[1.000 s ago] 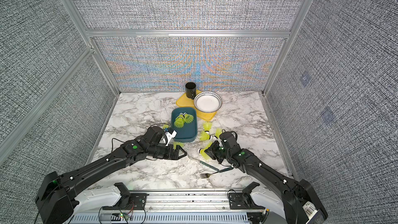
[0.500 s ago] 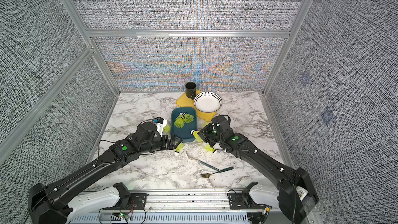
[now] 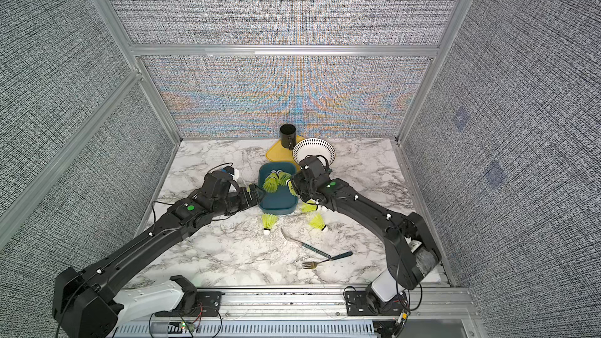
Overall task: Put the shuttlecocks into the storage box
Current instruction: Place the shuttlecock in the storage box.
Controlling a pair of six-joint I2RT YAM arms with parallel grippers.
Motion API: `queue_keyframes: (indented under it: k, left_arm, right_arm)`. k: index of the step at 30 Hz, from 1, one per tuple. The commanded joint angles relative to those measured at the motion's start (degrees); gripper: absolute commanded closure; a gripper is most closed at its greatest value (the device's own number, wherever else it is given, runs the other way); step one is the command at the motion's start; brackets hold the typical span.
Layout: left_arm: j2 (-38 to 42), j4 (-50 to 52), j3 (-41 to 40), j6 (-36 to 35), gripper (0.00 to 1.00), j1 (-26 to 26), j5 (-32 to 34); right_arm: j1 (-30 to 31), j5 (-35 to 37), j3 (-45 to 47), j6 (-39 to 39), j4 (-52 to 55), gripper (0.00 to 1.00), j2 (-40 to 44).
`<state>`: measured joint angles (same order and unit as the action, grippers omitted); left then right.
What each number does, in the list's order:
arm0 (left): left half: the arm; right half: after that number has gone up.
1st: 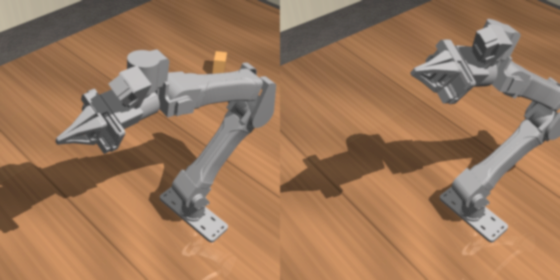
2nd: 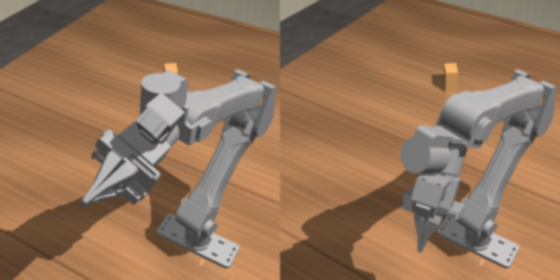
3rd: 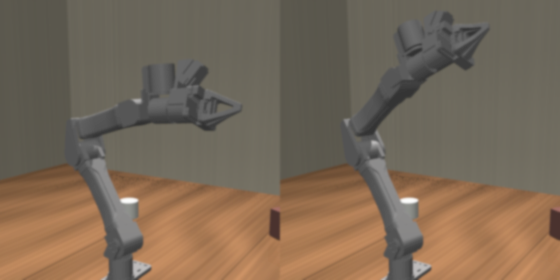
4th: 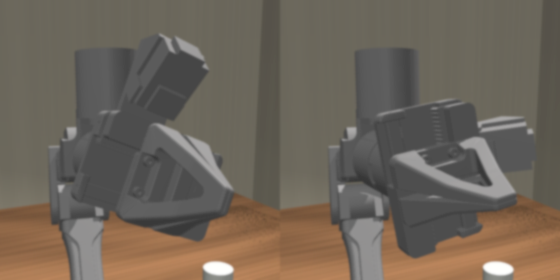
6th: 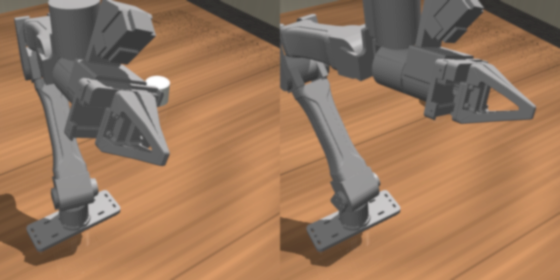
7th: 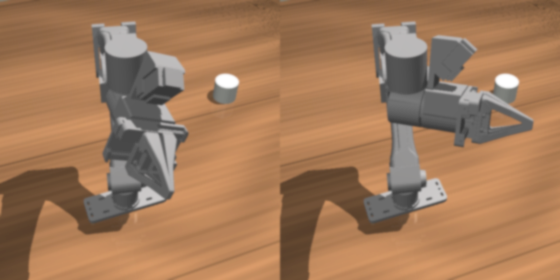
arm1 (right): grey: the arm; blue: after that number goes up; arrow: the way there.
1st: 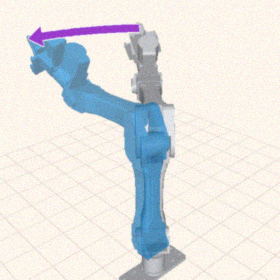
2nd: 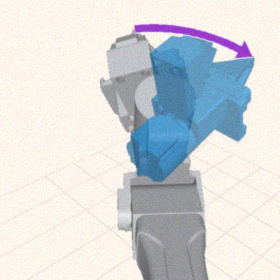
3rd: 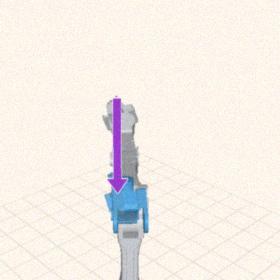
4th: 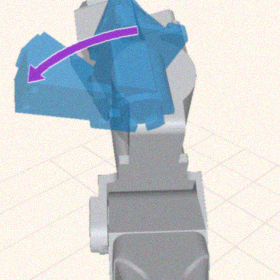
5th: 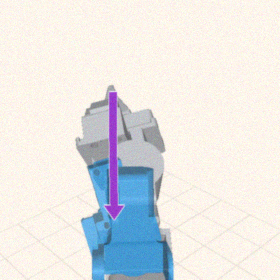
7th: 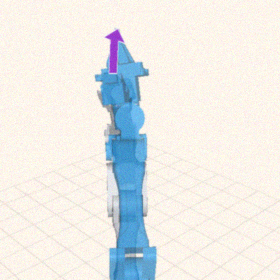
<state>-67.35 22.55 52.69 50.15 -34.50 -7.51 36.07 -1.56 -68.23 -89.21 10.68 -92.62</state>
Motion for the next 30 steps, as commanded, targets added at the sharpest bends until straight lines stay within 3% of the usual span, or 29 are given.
queue_keyframes:
  k: [1, 14, 30]
  left_arm:
    - [-0.66, -1.14, 0.37, 0.79, 0.00, 1.09, -0.67]
    - [-0.15, 0.83, 0.64, 0.47, 0.00, 1.61, 1.01]
    - [-0.24, -1.34, -0.39, 1.52, 0.00, 1.59, -0.27]
  right_arm:
    - [0.12, 1.07, -3.49, -1.52, 2.45, 1.00, -3.56]
    - [-0.13, 1.33, -9.80, -3.92, 1.68, 1.00, -13.13]
    - [-0.40, 3.49, -13.73, -6.34, 0.75, 1.00, -18.20]
